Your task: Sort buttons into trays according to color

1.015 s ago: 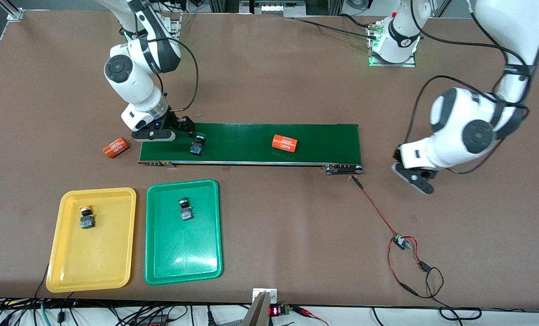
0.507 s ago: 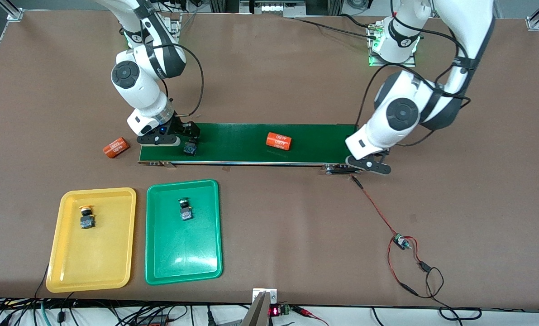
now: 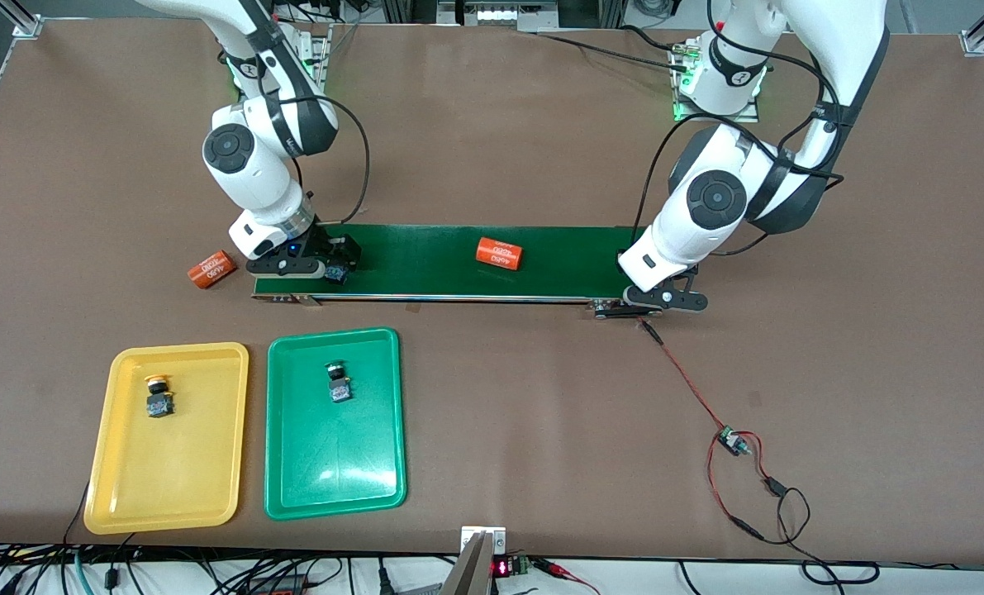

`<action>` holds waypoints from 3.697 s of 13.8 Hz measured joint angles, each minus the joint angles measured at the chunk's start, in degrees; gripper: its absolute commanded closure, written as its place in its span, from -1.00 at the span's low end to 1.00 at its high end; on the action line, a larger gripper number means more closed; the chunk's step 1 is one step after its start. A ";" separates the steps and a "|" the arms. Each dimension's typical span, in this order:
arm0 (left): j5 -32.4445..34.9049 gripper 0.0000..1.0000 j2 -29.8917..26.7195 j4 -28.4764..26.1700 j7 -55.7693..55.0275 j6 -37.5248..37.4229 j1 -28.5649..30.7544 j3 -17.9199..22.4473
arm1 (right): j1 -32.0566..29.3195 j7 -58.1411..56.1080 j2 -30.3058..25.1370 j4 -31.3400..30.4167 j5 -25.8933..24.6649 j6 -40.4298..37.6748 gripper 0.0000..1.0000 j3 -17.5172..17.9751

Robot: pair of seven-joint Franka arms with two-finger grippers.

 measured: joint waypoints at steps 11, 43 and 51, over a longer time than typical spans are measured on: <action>-0.02 1.00 2.82 -6.34 -2.04 14.29 -0.07 0.25 | 0.02 -0.63 1.40 1.89 -0.70 0.20 0.83 -1.22; -0.03 -1.00 -13.93 7.06 -1.55 -0.68 -0.14 12.91 | -2.45 -30.29 27.56 32.92 -1.18 17.74 -1.00 -0.16; -0.04 -1.00 -11.01 27.14 -1.33 -20.38 6.10 14.66 | -2.43 -20.95 20.31 34.47 -0.36 -6.21 -1.00 -0.18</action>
